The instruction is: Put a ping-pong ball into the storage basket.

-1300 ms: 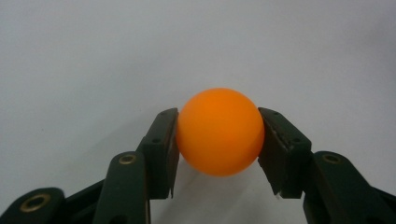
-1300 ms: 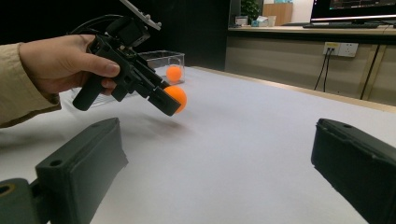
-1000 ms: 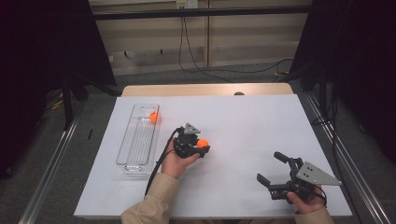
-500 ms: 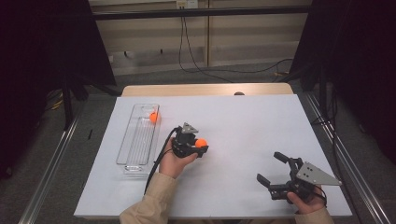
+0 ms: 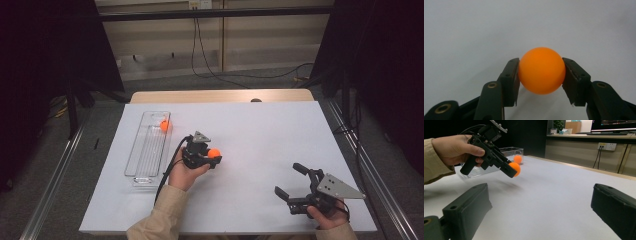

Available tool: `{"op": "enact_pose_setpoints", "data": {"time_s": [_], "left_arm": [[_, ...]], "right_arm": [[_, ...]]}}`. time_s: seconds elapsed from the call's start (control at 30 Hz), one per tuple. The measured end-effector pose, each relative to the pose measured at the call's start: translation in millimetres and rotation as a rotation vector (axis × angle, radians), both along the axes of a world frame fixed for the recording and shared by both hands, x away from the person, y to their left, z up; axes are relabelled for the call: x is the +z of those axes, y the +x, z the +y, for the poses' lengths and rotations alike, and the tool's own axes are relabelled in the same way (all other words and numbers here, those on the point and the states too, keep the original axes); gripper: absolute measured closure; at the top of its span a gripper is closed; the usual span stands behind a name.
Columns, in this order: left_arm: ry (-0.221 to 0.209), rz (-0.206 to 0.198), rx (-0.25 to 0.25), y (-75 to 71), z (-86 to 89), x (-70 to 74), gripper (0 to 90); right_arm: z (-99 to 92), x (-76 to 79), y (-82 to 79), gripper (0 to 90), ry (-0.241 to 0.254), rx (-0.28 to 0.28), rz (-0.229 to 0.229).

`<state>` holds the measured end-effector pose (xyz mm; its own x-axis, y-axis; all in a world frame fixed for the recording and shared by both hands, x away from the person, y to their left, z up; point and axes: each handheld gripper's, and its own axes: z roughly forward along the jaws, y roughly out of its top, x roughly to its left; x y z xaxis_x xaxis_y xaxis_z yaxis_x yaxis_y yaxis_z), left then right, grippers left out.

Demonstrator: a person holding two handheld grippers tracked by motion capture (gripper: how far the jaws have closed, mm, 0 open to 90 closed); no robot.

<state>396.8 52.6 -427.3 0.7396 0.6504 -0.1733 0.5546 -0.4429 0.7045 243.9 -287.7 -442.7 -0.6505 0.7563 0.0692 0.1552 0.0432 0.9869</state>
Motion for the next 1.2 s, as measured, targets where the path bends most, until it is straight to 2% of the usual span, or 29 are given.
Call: {"op": "enact_pose_setpoints", "data": {"time_s": [1.2], "left_arm": [[-0.013, 0.014, 0.024, 2.2, 16.0, 7.3, 50.9]], "right_arm": [[-0.1, 0.0, 0.2, 1.6, -0.001, 0.003, 0.000]]}}
